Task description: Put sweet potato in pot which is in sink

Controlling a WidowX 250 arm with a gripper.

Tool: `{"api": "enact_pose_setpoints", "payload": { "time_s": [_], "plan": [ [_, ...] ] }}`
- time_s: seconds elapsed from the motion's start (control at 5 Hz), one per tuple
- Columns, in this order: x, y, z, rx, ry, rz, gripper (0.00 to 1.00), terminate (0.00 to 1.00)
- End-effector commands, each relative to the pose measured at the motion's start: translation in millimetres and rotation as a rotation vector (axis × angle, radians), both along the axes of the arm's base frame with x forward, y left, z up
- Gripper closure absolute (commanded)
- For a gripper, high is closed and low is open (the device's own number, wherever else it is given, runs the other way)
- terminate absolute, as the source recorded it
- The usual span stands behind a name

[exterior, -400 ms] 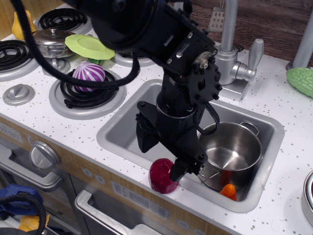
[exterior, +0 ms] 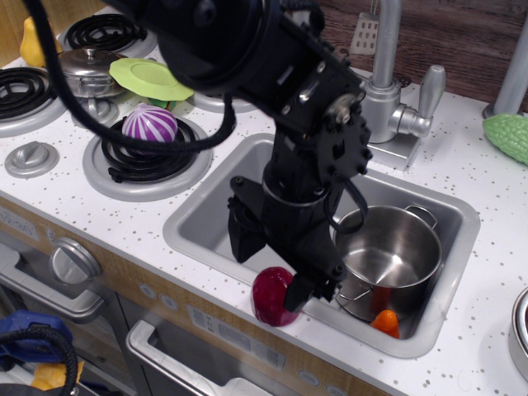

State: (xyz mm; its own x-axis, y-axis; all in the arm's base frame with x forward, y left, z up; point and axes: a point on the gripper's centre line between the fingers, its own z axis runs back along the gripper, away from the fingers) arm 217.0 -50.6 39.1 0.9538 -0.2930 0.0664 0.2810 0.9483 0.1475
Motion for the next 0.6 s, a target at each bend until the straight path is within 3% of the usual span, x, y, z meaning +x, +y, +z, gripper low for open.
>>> {"api": "enact_pose_setpoints", "payload": {
  "time_s": [0.0, 0.4],
  "plan": [
    [2, 3, -5, -0.026, -0.053, -0.034, 0.00, 0.00],
    [5, 10, -21, -0.069, -0.099, -0.063, 0.00, 0.00]
  ]
}}
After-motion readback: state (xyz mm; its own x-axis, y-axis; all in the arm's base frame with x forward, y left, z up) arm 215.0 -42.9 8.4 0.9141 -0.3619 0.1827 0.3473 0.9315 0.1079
